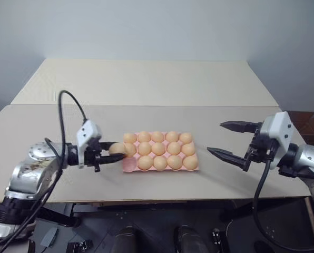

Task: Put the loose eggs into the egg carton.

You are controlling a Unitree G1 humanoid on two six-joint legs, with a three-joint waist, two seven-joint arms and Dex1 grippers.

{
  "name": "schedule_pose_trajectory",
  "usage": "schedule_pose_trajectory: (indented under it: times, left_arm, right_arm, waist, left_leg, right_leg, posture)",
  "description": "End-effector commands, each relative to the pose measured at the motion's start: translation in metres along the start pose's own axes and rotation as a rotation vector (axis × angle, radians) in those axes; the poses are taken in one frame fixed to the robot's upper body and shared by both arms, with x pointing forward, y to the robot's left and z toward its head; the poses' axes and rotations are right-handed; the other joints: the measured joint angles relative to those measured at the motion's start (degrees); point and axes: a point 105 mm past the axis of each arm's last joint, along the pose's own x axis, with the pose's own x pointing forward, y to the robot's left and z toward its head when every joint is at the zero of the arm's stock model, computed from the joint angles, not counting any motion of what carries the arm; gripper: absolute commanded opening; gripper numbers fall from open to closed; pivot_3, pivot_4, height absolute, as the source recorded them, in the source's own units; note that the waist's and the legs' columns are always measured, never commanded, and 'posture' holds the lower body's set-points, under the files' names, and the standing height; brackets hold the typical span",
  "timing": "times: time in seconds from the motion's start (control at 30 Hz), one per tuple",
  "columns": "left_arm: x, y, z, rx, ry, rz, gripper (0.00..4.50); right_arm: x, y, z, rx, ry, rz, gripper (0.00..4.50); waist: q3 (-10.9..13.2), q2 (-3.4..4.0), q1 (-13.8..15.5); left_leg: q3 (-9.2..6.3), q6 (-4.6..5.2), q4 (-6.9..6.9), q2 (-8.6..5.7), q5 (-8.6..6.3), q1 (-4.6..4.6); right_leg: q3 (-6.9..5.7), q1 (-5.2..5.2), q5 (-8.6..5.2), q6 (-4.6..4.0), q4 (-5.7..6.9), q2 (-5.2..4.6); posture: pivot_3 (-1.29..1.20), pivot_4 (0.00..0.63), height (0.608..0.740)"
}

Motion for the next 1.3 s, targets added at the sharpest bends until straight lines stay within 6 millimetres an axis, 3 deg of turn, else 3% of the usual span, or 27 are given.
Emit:
schedule_pose_trajectory:
  times: [0.03, 0.13, 0.3, 0.4, 0.53, 0.67, 0.77, 0.9, 1.07, 1.3]
  left_arm:
    - [0.006, -0.002, 0.001, 0.036, 0.019, -0.011, 1.84]
    - [0.01, -0.004, -0.002, 0.045, 0.048, -0.047, 1.84]
    - [0.005, -0.006, 0.012, 0.043, -0.015, -0.079, 3.4]
    - [-0.01, -0.001, 0.024, 0.06, -0.047, -0.049, 4.43]
    - [-0.037, 0.008, 0.038, 0.102, -0.079, 0.038, 4.47]
    - [-0.091, 0.022, 0.051, 0.144, -0.143, 0.193, 4.47]
    - [-0.133, 0.025, 0.046, 0.149, -0.132, 0.295, 4.47]
    - [-0.173, 0.016, 0.027, 0.101, -0.081, 0.359, 4.47]
    - [-0.185, 0.001, 0.014, 0.043, -0.068, 0.405, 4.47]
    - [-0.175, -0.015, 0.012, 0.027, -0.105, 0.457, 4.47]
  right_arm:
    - [-0.001, 0.002, 0.013, -0.047, -0.04, -0.002, 4.5]
    - [-0.001, 0.002, 0.012, -0.048, -0.036, -0.009, 4.5]
    - [-0.001, 0.0, 0.012, -0.047, -0.035, -0.017, 4.5]
    - [-0.001, 0.0, 0.011, -0.046, -0.034, -0.018, 4.5]
    - [-0.002, -0.001, 0.01, -0.046, -0.032, -0.016, 4.5]
    - [-0.005, -0.005, 0.007, -0.042, -0.02, -0.007, 4.5]
    - [-0.008, -0.008, 0.003, -0.038, -0.007, 0.004, 4.5]
    - [-0.008, -0.009, -0.002, -0.032, 0.003, 0.025, 4.5]
    - [-0.004, -0.01, -0.003, -0.025, 0.007, 0.035, 4.5]
    - [0.004, -0.008, -0.006, -0.04, 0.026, 0.062, 4.5]
  waist:
    - [0.0, 0.0, 0.01]
    - [0.0, 0.0, 0.02]
    - [0.0, 0.0, 0.01]
    - [0.0, 0.0, -0.14]
    - [0.0, 0.0, -0.22]
    - [0.0, 0.0, -0.62]
    - [0.01, 0.01, -0.85]
    - [0.02, 0.03, -1.01]
    - [0.02, 0.03, -0.71]
    - [0.01, 0.02, -0.38]
  left_leg:
    - [0.0, 0.0, 0.0, 0.0, 0.0, -0.02]
    - [0.0, 0.01, 0.0, 0.0, 0.0, -0.03]
    - [0.0, 0.01, 0.01, 0.0, 0.0, -0.01]
    - [-0.04, 0.01, 0.01, 0.01, -0.01, -0.02]
    - [-0.11, 0.01, 0.01, 0.02, -0.01, -0.02]
    - [-0.11, 0.01, 0.0, 0.04, -0.01, 0.0]
    - [-0.1, 0.02, -0.01, 0.07, -0.01, 0.01]
    - [-0.03, 0.02, -0.01, 0.08, -0.01, 0.04]
    - [0.0, 0.01, -0.01, 0.13, -0.02, 0.05]
    - [-0.02, 0.01, -0.02, 0.18, -0.03, 0.03]
  right_leg:
    - [-0.01, -0.01, 0.0, 0.0, -0.01, 0.01]
    - [-0.01, -0.01, 0.0, 0.0, -0.02, 0.01]
    - [-0.01, -0.01, 0.0, 0.0, 0.0, 0.02]
    - [0.0, -0.03, -0.01, 0.01, -0.01, 0.02]
    - [0.0, -0.03, -0.01, 0.01, -0.01, 0.02]
    - [0.01, -0.04, -0.01, 0.0, -0.01, 0.02]
    - [-0.01, -0.06, -0.03, -0.02, -0.01, 0.02]
    - [-0.02, -0.04, -0.05, -0.05, -0.01, -0.01]
    - [-0.05, -0.05, -0.09, -0.12, -0.01, -0.03]
    - [0.02, -0.07, -0.1, -0.13, -0.03, -0.05]
  posture:
    - [0.0, 0.15, 0.74]
    - [0.0, 0.15, 0.74]
    - [0.0, 0.15, 0.74]
    - [0.0, 0.15, 0.74]
    - [0.0, 0.15, 0.74]
    - [0.0, 0.15, 0.74]
    - [0.0, 0.15, 0.74]
    - [0.0, 0.15, 0.74]
    - [0.0, 0.15, 0.74]
    - [0.0, 0.15, 0.74]
